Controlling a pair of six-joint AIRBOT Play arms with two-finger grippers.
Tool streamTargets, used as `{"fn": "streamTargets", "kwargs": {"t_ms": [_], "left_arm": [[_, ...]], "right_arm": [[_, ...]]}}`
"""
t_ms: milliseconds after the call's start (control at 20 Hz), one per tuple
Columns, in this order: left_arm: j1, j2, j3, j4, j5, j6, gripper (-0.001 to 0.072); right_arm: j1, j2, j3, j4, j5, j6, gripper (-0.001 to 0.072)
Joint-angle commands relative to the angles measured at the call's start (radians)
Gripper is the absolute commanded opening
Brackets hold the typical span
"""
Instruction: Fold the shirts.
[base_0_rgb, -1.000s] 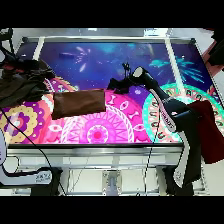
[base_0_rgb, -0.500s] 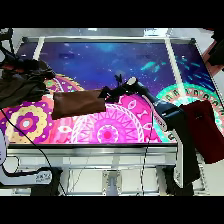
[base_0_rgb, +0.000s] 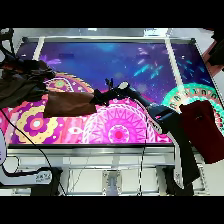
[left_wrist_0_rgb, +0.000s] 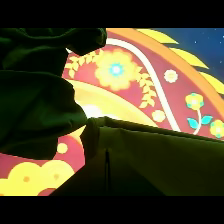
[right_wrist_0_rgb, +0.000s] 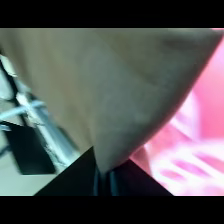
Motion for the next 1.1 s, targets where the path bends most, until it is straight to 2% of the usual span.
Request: {"fn": "streamTargets", "kwargs": {"t_ms": [0,150,300,500,850,950,1050], "left_arm": [[0.000,0.001,0.001,0.001,-0.002,0.006,0.0017],[0.000,0.001,0.001,0.000,-0.002,0.006,0.0017],[0.000,0.001,0.001,0.000,-0.019,0.006,0.0017],[0.000,0.001,0.001,-0.001,-0.054,0.006,0.0017],[0.000,0.000,0.001,-0.111,-0.079,0.006,0.0017],[-0.001,0.000,0.001,-0.164,-0.079,0.006,0.0017],[-0.002,0.001,0.001,-0.214,-0.079,0.006,0.0017]], "right_arm": [[-0.055,0.025,0.001,0.130,-0.004,-0.106,0.0031],[-0.175,0.124,0.001,0.009,0.031,-0.112,0.0031],[-0.316,0.274,0.001,-0.233,0.078,-0.020,0.0031],[-0.572,0.483,0.001,-0.489,0.304,0.076,0.0031],[-1.092,0.816,0.001,-0.734,0.777,0.069,0.0030],[-1.192,0.882,-0.026,-0.806,0.790,0.063,0.0029],[-1.222,0.910,-0.062,-0.956,0.790,0.053,0.0029]]}}
